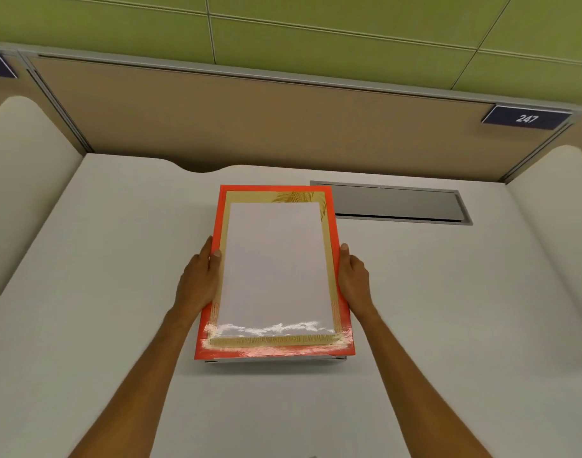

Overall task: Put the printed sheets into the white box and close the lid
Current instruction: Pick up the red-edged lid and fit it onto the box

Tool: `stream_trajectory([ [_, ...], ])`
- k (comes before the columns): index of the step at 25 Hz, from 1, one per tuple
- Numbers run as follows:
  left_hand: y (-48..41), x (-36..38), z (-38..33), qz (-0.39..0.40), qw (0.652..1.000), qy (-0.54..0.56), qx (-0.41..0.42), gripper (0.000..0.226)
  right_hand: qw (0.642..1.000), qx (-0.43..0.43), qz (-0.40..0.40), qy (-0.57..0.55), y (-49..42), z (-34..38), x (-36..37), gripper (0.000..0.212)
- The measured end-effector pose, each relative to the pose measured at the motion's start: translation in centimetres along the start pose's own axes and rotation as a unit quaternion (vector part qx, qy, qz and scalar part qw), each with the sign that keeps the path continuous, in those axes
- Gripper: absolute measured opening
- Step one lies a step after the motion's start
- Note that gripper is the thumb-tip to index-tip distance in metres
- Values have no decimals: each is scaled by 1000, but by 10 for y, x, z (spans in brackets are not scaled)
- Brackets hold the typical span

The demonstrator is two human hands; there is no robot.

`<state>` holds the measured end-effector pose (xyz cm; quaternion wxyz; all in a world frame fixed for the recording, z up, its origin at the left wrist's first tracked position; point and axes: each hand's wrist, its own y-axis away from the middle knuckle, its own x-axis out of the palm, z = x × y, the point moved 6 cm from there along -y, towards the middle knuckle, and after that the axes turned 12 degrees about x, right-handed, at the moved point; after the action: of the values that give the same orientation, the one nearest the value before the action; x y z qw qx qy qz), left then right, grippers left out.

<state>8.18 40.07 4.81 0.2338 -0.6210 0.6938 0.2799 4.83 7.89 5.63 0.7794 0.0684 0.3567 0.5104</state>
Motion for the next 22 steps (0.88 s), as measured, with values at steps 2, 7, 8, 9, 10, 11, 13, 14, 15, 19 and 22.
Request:
stream_trajectory([
  [2, 0, 7, 3, 1, 1000, -25, 4, 62, 1000, 15, 1, 2, -7, -12, 4, 61],
  [7, -1, 19, 9, -9, 999, -44, 18, 60, 1000, 23, 3, 7, -17, -28, 7, 57],
  [8, -1, 21, 10, -7, 999, -46, 19, 60, 1000, 23, 3, 6, -18, -30, 8, 57],
  [9, -1, 22, 11, -7, 999, -48, 19, 60, 1000, 22, 2, 4, -19, -32, 9, 57],
  [10, -1, 23, 12, -8, 999, -50, 19, 60, 1000, 22, 1, 1, -20, -34, 10, 57],
  [11, -1, 24, 14, -10, 998, -51, 21, 60, 1000, 22, 0, 0, -22, -35, 11, 56],
  [13, -2, 26, 16, -14, 998, -54, 26, 60, 1000, 23, 2, 2, -26, -38, 13, 56],
  [14, -3, 26, 17, -13, 998, -54, 28, 60, 1000, 24, 5, 3, -27, -40, 13, 56],
  [15, -5, 28, 18, -8, 998, -51, 29, 60, 1000, 25, 7, 6, -28, -40, 14, 55],
  [19, -7, 31, 23, 21, 994, -108, 1, 71, 979, -44, -99, 170, -29, -30, 7, 55],
  [22, -11, 22, 7, -42, 970, -229, 66, 77, 940, -159, -157, 259, -22, -7, 13, 70],
])
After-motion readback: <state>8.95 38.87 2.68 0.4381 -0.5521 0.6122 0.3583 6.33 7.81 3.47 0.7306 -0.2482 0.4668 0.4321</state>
